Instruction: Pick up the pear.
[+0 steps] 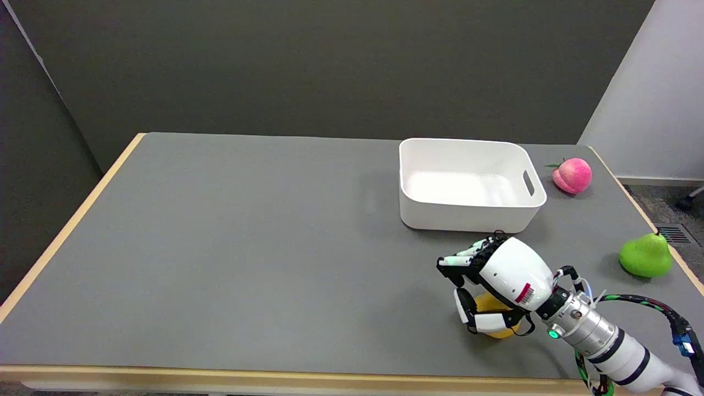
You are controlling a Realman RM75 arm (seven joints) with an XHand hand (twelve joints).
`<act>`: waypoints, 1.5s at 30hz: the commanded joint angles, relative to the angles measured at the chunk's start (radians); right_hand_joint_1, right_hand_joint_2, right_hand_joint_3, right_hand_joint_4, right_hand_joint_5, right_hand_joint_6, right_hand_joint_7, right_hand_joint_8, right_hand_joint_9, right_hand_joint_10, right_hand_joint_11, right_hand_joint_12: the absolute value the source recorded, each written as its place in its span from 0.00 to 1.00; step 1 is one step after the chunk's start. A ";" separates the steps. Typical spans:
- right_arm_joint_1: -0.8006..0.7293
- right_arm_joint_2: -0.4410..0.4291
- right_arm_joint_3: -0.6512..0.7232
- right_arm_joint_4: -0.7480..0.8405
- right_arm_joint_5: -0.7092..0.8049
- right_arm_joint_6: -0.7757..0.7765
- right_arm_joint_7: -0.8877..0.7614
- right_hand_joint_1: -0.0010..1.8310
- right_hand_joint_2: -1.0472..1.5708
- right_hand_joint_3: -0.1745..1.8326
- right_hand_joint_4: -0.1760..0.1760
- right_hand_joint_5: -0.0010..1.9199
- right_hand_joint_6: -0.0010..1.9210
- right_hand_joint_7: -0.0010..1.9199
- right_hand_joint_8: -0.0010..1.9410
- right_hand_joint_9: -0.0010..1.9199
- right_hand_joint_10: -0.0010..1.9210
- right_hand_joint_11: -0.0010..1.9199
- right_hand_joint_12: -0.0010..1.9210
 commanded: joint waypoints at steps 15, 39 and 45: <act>-0.156 -0.015 0.022 -0.013 0.167 0.099 0.055 0.28 0.65 0.51 0.20 0.23 0.47 0.34 0.45 0.31 0.67 0.30 0.91; -0.167 -0.022 -0.006 -0.084 0.220 0.102 0.040 0.28 0.64 0.51 0.17 0.22 0.45 0.33 0.44 0.30 0.66 0.29 0.91; -0.163 -0.019 -0.006 -0.086 0.220 0.082 0.038 0.30 0.64 0.52 0.16 0.22 0.45 0.33 0.44 0.31 0.67 0.30 0.91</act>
